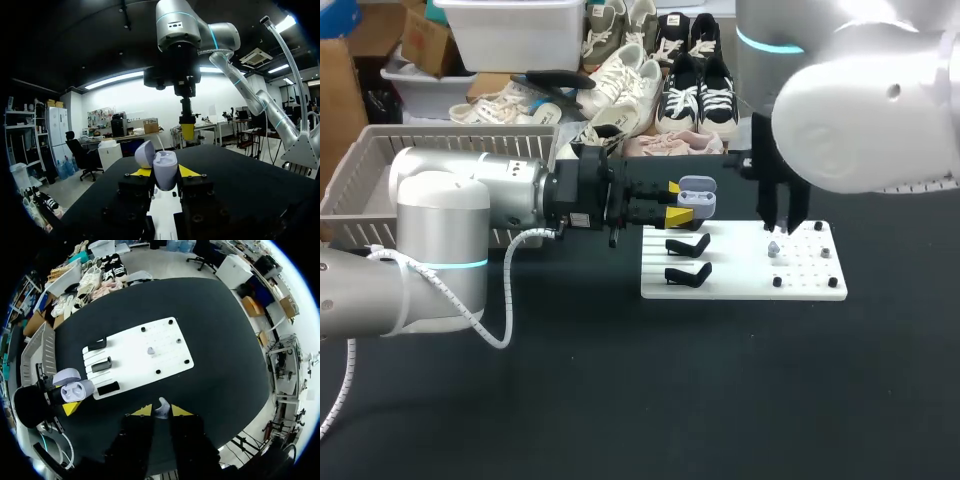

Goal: Pick up each earbud case from the left stands, insert the matching earbuds, close the lid, and place the case in the box.

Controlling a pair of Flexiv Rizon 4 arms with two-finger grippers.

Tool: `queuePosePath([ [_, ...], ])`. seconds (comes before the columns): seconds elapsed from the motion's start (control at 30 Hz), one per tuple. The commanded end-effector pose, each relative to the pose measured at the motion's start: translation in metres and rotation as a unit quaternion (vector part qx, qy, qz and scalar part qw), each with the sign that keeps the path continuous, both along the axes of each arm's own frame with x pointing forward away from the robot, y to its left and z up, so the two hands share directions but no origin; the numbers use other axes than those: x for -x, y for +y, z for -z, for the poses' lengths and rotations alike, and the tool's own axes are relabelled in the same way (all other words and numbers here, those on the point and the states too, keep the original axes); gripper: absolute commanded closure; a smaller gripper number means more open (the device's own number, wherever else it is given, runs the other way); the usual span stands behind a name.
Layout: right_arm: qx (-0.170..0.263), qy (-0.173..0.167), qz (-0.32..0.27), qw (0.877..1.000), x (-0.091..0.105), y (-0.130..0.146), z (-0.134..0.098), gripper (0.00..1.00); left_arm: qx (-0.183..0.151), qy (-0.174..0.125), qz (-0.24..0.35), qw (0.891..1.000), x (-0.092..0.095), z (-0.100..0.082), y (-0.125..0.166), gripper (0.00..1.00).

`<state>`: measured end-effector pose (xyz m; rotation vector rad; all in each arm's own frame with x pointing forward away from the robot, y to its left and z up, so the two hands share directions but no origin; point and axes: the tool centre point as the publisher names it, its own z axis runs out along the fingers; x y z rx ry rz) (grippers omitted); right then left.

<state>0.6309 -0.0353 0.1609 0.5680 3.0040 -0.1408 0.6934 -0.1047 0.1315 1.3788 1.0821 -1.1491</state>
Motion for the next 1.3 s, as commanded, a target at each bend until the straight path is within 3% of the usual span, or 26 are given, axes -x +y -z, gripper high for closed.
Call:
queuePosePath([
  [0.03,0.007,0.003,0.001,1.0,0.001,0.007,-0.006,1.0,0.001,-0.001,-0.001,1.0,0.0,0.001,0.0,1.0],
  [0.43,-0.002,0.006,0.006,1.0,0.0,0.008,-0.005,1.0,0.001,-0.001,-0.001,1.0,0.0,0.001,0.0,1.0],
  [0.83,-0.006,-0.024,0.009,1.0,-0.016,0.057,-0.031,1.0,0.001,-0.001,-0.001,1.0,0.0,0.001,0.0,1.0],
  [1.3,0.027,-0.004,-0.008,1.0,-0.036,0.087,-0.039,1.0,0.001,-0.001,-0.001,1.0,0.0,0.001,0.0,1.0],
])
